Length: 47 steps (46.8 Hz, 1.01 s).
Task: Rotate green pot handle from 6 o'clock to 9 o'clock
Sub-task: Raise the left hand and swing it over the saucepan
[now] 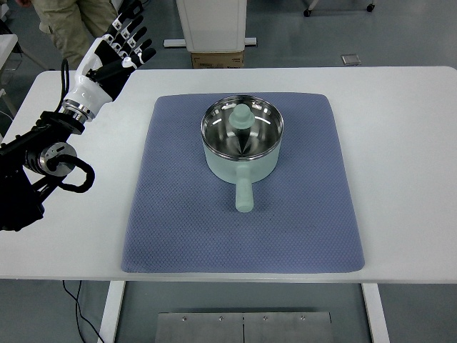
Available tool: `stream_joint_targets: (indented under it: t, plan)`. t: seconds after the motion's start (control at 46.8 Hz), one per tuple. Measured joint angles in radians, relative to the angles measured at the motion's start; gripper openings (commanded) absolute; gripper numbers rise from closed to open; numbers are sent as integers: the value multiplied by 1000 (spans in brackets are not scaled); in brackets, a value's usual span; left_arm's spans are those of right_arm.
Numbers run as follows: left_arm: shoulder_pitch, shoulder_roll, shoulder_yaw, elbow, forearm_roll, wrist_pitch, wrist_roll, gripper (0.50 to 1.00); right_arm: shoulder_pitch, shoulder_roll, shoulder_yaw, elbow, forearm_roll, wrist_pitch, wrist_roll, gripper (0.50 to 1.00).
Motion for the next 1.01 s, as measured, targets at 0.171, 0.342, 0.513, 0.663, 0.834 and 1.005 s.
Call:
stream_joint_targets:
  t: [0.171,0.342,0.513,0.663,0.834,1.005]
  plan:
    - [-14,41,-2,-61,86,0,0,1000,0,0,0,0,0,0,0,1000]
    - [-49,55,0,-73,97,-7,2,1000,0,0,0,0,0,0,0,1000]
    - [-78,57,2,-75,151,-10,3,1000,0,0,0,0,0,0,0,1000]
    - [-91,58,2,-82,200,-13,3,1000,0,0,0,0,0,0,0,1000]
    - [-97,82,1,-157,272,-12,3,1000,0,0,0,0,0,0,0,1000]
    - [-109,102,0,-218,321,-12,4,1000,0,0,0,0,0,0,0,1000]
